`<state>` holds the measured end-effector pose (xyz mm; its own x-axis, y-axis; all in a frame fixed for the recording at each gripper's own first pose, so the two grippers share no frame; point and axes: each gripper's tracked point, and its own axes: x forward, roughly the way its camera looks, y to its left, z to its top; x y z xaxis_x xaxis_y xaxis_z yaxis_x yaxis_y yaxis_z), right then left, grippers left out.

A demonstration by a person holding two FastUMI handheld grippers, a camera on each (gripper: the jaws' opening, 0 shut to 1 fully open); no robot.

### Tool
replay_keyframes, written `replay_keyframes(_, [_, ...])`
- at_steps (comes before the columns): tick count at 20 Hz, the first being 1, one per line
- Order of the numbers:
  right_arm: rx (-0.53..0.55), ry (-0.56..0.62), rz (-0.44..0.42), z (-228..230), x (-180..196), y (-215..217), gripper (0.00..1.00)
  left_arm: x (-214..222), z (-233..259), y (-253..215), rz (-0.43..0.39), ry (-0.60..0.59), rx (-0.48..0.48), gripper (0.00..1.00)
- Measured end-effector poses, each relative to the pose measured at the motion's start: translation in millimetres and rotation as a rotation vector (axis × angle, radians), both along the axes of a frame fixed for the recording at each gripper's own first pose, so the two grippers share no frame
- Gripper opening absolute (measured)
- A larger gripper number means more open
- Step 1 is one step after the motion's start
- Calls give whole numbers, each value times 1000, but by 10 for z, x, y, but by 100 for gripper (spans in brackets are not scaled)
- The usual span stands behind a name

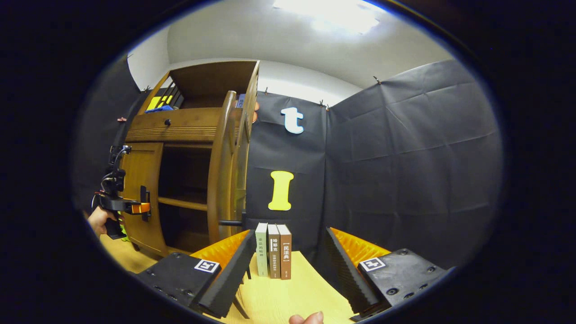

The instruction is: Open the right door of the double-door shoe cabinet with the right hand, and open the left door with the left hand.

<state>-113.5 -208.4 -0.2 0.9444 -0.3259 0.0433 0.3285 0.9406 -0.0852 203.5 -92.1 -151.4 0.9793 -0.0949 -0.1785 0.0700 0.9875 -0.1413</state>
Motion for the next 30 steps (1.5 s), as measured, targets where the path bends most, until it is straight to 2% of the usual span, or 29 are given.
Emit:
replay_keyframes(1, [47,18,28,-80,-29,48,95,27,2,-19,-2,3,4,74])
replay_keyframes(2, [104,31,64,-128,-53,126,98,40,-15,-27,-2,9,5,71])
replay_keyframes(4, [153,38,62,-158,-53,74,99,94,-33,-25,7,18,7,64])
replay_keyframes(7, [96,53,7,-216,-100,-110,98,152,-35,-71,-4,22,-14,48])
replay_keyframes(9, [78,72,9,-251,-135,-76,98,167,-42,-79,6,31,8,37])
replay_keyframes(12, [64,89,15,-288,-152,-3,98,142,-49,-77,-1,24,41,34])
replay_keyframes(16, [56,103,38,-323,-161,167,98,9,-26,-32,-17,16,32,29])
replay_keyframes(18, [54,105,53,-318,-155,262,98,-118,-9,10,-25,12,39,31])
replay_keyframes(22, [39,106,79,-309,-156,480,100,-437,34,129,-54,7,28,31])
replay_keyframes(23, [31,108,82,-308,-164,519,98,-525,54,172,-60,2,26,28])
replay_keyframes(24, [26,109,87,-302,-169,572,98,-618,56,220,-66,1,26,30])
replay_keyframes(25, [21,109,96,-306,-167,645,100,-707,73,274,-72,-3,26,26])
replay_keyframes(30, [27,122,150,-373,-112,994,98,-1195,91,660,-81,-5,1,27])
